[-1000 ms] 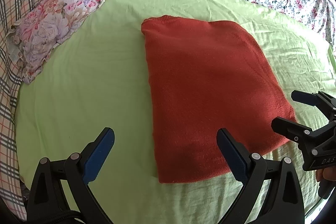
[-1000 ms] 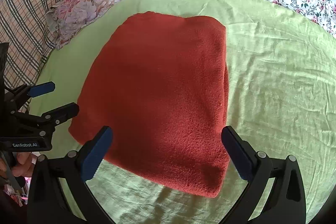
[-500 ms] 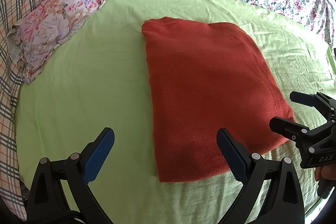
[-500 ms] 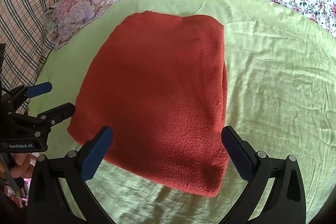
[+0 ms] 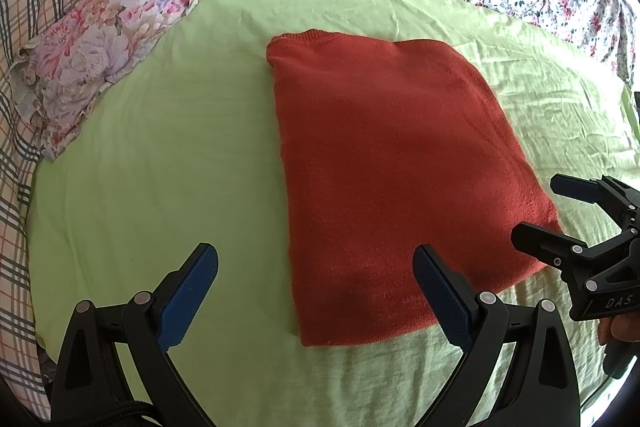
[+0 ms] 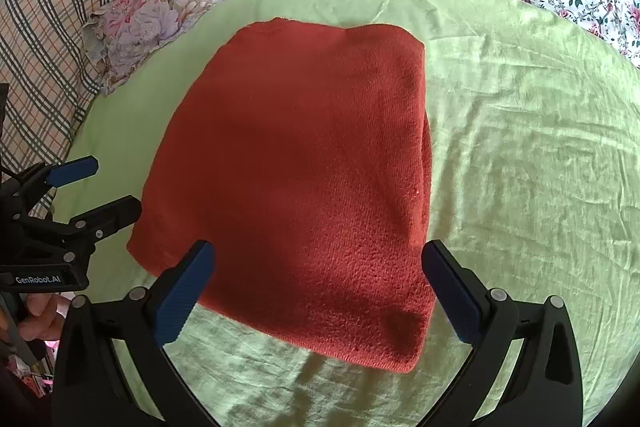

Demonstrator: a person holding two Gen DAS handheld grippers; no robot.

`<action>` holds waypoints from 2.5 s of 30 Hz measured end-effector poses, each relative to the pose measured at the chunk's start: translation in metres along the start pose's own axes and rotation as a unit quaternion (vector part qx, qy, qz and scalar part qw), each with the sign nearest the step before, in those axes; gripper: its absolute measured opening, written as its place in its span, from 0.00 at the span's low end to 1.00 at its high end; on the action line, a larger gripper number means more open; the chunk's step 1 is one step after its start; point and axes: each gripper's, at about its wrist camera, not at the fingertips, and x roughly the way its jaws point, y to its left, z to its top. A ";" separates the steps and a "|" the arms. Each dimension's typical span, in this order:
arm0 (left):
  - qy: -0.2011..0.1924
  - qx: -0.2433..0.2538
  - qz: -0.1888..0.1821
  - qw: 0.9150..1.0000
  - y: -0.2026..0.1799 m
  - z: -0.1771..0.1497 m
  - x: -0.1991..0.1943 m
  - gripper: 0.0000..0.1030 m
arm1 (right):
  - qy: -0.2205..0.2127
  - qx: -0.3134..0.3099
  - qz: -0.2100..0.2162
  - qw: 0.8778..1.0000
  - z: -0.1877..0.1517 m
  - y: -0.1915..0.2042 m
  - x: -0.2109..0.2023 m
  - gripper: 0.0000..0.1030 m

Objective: Fold small clothes

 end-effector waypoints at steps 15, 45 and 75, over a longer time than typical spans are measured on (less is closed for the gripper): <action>0.009 -0.003 -0.004 1.000 0.001 0.002 0.006 0.96 | 0.001 0.000 -0.001 1.000 0.000 0.002 0.001 1.00; 0.011 -0.011 -0.011 1.000 0.002 0.005 0.006 0.96 | -0.003 0.003 -0.003 1.000 0.003 -0.002 0.001 1.00; 0.011 -0.013 -0.018 1.000 -0.001 0.021 0.013 0.96 | -0.012 0.004 -0.006 1.000 0.022 -0.008 0.004 1.00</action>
